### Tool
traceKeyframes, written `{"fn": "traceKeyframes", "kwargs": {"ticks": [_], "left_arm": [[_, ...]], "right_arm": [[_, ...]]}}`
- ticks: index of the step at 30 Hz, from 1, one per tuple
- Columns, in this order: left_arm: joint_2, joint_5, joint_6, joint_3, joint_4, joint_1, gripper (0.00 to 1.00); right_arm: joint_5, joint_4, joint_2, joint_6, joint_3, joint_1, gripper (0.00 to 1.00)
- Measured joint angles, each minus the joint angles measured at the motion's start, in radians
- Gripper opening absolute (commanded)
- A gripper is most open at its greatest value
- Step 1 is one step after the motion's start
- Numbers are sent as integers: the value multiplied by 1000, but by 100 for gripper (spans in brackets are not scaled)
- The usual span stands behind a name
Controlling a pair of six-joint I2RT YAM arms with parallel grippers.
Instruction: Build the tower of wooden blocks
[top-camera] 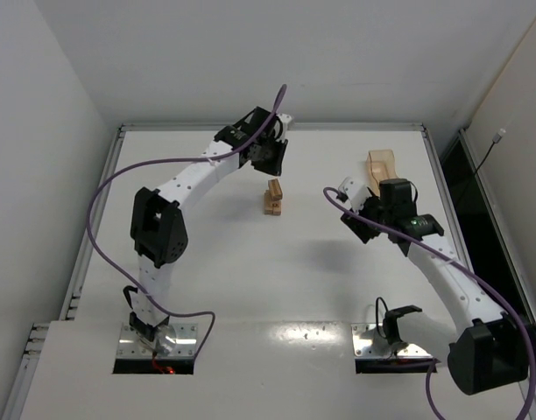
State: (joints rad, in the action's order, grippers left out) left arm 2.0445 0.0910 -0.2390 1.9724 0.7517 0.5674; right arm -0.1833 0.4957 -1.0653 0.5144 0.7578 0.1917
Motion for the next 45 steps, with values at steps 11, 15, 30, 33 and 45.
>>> {"fn": "traceKeyframes", "kwargs": {"ticks": [11, 15, 30, 33, 45], "left_arm": [[69, 27, 3, 1, 6, -17, 0], [79, 31, 3, 1, 11, -17, 0], [113, 40, 3, 2, 10, -19, 0], [120, 40, 3, 2, 11, -19, 0], [123, 40, 3, 2, 11, -19, 8]], "right_arm": [[-5, 0, -3, -8, 2, -7, 53], [-8, 0, -3, -11, 2, -14, 53], [-10, 0, -13, -15, 3, -19, 53], [-10, 0, -14, -15, 3, -19, 53], [-11, 0, -23, -15, 3, -19, 53]]}}
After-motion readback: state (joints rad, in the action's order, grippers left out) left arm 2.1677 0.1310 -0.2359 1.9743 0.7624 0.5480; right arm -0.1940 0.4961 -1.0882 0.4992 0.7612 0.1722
